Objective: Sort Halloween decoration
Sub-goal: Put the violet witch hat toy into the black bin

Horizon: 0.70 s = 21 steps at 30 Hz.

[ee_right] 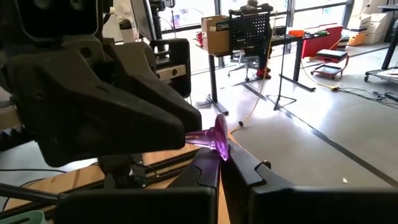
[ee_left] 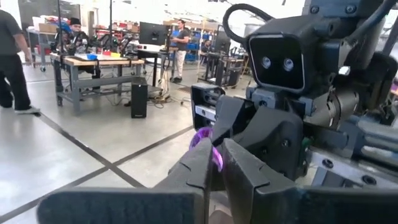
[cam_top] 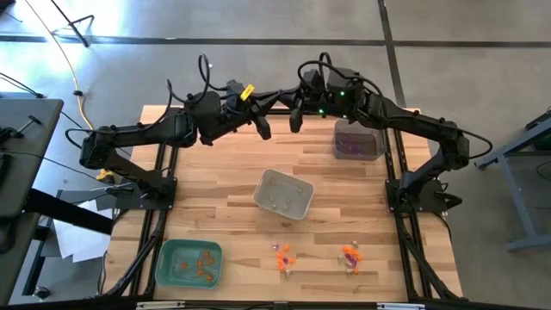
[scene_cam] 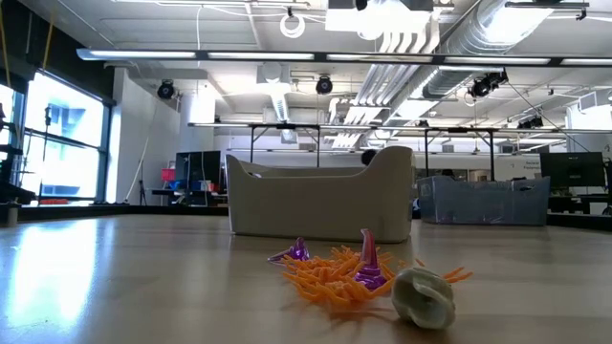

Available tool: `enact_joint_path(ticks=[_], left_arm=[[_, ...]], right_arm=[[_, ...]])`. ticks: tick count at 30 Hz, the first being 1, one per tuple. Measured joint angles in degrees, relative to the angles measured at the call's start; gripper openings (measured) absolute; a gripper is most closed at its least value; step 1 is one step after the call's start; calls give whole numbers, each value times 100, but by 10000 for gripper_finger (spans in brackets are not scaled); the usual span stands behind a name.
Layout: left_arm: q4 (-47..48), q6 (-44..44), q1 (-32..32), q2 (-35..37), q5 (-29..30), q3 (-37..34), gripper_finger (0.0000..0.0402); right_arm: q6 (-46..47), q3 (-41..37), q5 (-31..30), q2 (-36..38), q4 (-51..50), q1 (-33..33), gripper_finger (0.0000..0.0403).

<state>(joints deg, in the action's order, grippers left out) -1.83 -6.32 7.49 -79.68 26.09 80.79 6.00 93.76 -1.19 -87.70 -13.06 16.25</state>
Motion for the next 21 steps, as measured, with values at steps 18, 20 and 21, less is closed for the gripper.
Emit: enact_joint_path(ticks=[18,20,21], left_arm=[[-49,515,-230,2,1,-2,74],[-47,583,-284,2,4,-2,80],[-45,628,-302,2,14,-2,82]], right_arm=[[93,2,-136,0,-181,259,0],[104,2,-137,0,-274,384,0],[105,2,-163,4,-348,449,0]])
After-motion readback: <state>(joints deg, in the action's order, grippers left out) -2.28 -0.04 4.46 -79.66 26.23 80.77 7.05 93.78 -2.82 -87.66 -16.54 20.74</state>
